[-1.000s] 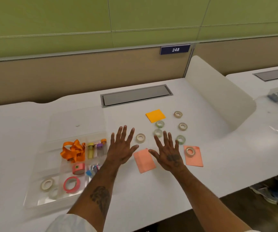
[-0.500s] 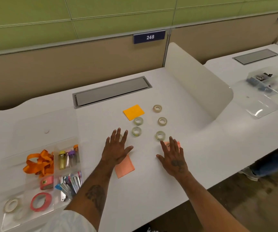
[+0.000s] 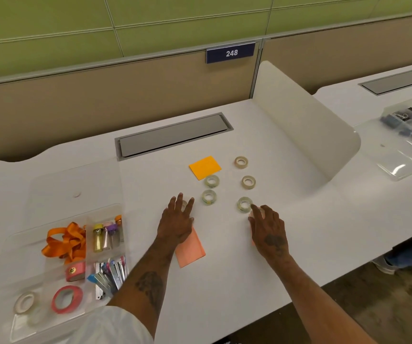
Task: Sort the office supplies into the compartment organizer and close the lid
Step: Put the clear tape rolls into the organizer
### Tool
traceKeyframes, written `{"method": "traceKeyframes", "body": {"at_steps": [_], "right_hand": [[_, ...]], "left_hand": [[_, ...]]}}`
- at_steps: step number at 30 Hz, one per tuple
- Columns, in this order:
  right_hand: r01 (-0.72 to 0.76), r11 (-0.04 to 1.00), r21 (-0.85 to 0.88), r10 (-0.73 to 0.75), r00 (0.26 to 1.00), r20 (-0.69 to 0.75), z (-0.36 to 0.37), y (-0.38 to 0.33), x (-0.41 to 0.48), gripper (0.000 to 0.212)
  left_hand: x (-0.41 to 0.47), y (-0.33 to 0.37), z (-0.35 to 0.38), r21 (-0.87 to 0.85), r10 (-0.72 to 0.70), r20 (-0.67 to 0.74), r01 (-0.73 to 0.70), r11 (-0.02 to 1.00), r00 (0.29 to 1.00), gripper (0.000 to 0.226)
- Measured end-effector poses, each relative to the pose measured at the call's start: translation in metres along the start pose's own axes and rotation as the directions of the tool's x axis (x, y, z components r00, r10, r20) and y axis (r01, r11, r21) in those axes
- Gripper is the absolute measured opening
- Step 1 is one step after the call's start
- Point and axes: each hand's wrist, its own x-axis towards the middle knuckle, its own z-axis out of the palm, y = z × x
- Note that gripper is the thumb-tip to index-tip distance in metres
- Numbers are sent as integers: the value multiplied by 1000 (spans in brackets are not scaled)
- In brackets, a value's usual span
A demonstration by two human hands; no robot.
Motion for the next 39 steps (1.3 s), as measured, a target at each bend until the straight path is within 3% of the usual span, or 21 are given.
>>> {"method": "traceKeyframes", "body": {"at_steps": [8, 13, 19, 26, 34, 39], "right_hand": [[13, 999, 36, -13, 1000, -8, -12, -14, 12, 39], [77, 987, 145, -79, 997, 11, -18, -48, 13, 39], [207, 936, 285, -220, 975, 13, -19, -129, 13, 40], [337, 866, 370, -366, 931, 9, -29, -243, -7, 44], [487, 784, 385, -546, 836, 53, -38, -356, -52, 47], [537, 739, 406, -596, 802, 24, -40, -409, -80, 47]], "left_hand": [[2, 0, -7, -131, -64, 47, 70, 989, 997, 56], [-9, -11, -28, -151, -81, -111, 64, 986, 991, 46], [-51, -58, -57, -66, -37, -262, 20, 998, 964, 44], [-136, -140, -77, 7, -53, -307, 58, 998, 950, 47], [-239, -230, -66, -186, -220, -317, 167, 968, 922, 51], [-290, -269, -51, -240, -255, -266, 192, 952, 930, 54]]}}
